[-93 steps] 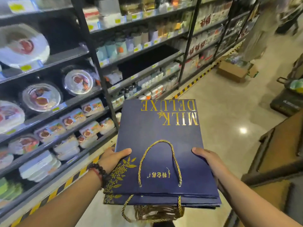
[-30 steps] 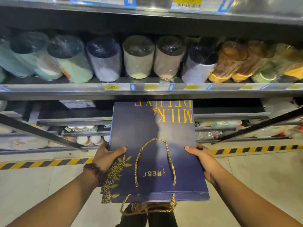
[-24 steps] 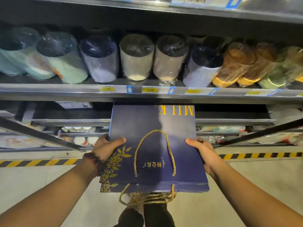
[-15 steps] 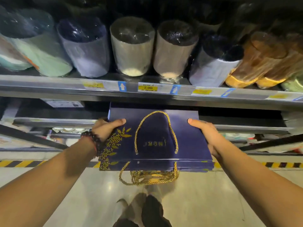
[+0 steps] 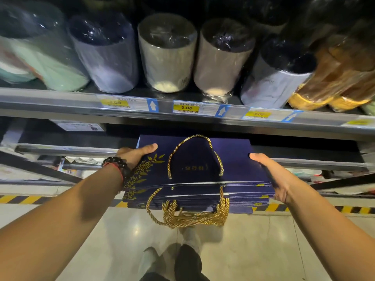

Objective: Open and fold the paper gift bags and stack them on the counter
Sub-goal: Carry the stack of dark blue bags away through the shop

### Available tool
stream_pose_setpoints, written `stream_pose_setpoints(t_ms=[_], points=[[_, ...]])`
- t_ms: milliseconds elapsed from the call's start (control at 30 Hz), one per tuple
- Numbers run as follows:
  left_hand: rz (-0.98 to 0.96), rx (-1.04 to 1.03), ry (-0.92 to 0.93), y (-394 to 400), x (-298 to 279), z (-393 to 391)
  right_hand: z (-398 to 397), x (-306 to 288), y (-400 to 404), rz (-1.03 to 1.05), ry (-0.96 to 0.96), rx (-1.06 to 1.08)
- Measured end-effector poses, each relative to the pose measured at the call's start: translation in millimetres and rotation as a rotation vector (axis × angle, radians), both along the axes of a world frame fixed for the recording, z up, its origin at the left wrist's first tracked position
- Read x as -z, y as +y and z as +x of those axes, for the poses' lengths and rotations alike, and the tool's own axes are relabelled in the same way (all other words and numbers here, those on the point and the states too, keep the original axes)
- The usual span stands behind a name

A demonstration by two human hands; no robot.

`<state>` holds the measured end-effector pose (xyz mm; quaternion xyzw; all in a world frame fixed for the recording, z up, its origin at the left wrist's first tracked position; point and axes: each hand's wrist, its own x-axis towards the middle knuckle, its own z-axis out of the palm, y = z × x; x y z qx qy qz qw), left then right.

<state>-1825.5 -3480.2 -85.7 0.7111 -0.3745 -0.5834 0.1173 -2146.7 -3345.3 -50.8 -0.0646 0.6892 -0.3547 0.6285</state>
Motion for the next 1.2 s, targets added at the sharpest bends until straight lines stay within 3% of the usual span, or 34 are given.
stream_pose_setpoints(t_ms=[67,200,333,400,567,700,900,1000,1200], points=[[0.050,-0.033,0.042,0,-4,1,3,3,-2,0.003,0.107,-0.003],[0.198,-0.097,0.326,1,-5,16,11,9,-3,-0.003,0.261,0.038],[0.292,-0.013,0.381,13,0,43,13,19,4,-0.019,0.293,0.085],[0.230,-0.019,0.349,17,3,44,17,13,5,-0.050,0.269,0.108],[-0.134,-0.162,0.076,14,10,25,25,5,0,-0.162,0.266,0.143],[-0.304,-0.112,-0.019,-9,16,13,20,9,-19,-0.210,0.354,0.149],[-0.301,-0.075,0.053,-38,17,9,7,11,-30,-0.264,0.337,0.171],[-0.316,-0.061,0.033,-33,24,0,-5,14,-37,-0.216,0.354,0.186],[-0.383,-0.128,0.175,-41,18,-19,-21,32,-69,-0.123,0.299,0.188]])
